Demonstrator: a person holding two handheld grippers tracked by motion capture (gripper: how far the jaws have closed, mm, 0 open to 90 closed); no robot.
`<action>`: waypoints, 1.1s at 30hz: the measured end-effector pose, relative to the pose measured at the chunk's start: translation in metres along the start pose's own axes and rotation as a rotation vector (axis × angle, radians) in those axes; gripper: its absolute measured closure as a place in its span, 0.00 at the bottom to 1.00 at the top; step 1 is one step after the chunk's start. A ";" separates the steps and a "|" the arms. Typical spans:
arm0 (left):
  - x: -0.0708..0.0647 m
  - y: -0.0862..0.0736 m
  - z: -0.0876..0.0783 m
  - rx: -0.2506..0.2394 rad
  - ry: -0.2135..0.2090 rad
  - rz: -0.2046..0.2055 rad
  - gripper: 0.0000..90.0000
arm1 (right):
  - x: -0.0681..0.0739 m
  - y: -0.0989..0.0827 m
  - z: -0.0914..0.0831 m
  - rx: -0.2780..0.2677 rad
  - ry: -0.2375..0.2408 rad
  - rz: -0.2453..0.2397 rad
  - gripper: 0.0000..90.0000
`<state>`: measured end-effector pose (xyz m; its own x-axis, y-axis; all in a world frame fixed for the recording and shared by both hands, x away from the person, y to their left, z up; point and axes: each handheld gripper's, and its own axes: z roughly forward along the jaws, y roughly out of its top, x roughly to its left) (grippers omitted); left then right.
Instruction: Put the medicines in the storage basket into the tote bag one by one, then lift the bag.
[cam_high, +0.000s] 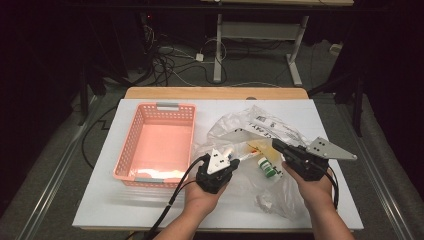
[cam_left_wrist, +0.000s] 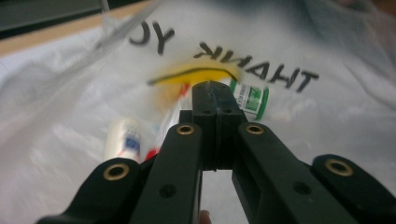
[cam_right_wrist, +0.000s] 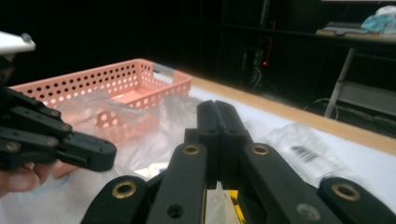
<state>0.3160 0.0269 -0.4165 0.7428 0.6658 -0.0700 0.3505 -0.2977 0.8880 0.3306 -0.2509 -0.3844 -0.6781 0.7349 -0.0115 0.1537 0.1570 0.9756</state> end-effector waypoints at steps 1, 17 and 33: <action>0.002 0.004 -0.002 -0.011 0.006 -0.001 0.99 | 0.000 0.002 0.000 -0.006 -0.004 0.001 1.00; 0.016 0.067 -0.019 -0.146 0.061 0.032 0.99 | -0.007 0.041 0.008 -0.092 -0.076 -0.038 1.00; 0.014 0.158 -0.028 -0.329 0.095 0.115 0.99 | -0.024 0.117 0.022 -0.209 -0.152 -0.077 1.00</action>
<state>0.3660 0.0083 -0.2641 0.7051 0.7059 0.0676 0.0542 -0.1487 0.9874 0.3804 -0.2356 -0.2744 -0.5634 0.8195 -0.1044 -0.0567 0.0877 0.9945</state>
